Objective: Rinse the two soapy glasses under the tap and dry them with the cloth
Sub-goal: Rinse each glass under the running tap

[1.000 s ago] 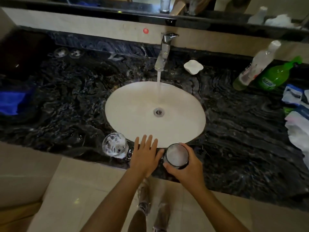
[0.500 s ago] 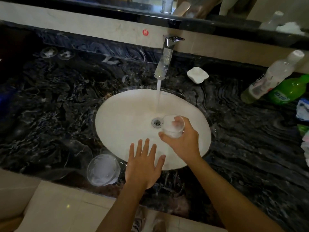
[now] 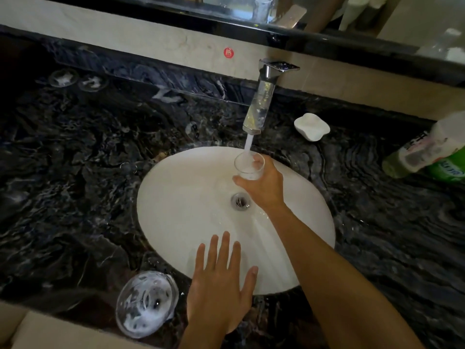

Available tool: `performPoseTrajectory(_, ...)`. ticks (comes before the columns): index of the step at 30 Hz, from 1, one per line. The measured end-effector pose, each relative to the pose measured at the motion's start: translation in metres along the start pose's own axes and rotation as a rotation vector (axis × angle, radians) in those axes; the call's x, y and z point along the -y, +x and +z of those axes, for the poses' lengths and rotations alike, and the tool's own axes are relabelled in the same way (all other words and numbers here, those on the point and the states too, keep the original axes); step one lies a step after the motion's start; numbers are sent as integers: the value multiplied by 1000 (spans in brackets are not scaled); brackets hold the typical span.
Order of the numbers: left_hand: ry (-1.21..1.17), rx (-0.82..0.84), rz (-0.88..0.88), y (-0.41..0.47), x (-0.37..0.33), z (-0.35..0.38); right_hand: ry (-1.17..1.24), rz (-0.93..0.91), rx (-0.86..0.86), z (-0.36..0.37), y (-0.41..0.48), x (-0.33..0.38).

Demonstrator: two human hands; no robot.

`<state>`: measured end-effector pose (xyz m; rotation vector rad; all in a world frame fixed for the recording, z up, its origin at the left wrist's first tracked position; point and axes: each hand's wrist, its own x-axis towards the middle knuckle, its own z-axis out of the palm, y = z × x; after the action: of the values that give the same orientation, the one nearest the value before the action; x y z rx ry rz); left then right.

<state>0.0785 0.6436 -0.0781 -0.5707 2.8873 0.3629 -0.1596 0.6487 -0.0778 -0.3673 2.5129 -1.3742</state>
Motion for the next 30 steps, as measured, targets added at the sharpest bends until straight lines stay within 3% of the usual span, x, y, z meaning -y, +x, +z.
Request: performPoseTrajectory(30, 1, -61, -24, 3, 0, 2, -58, -112, 49, 8, 23, -8)
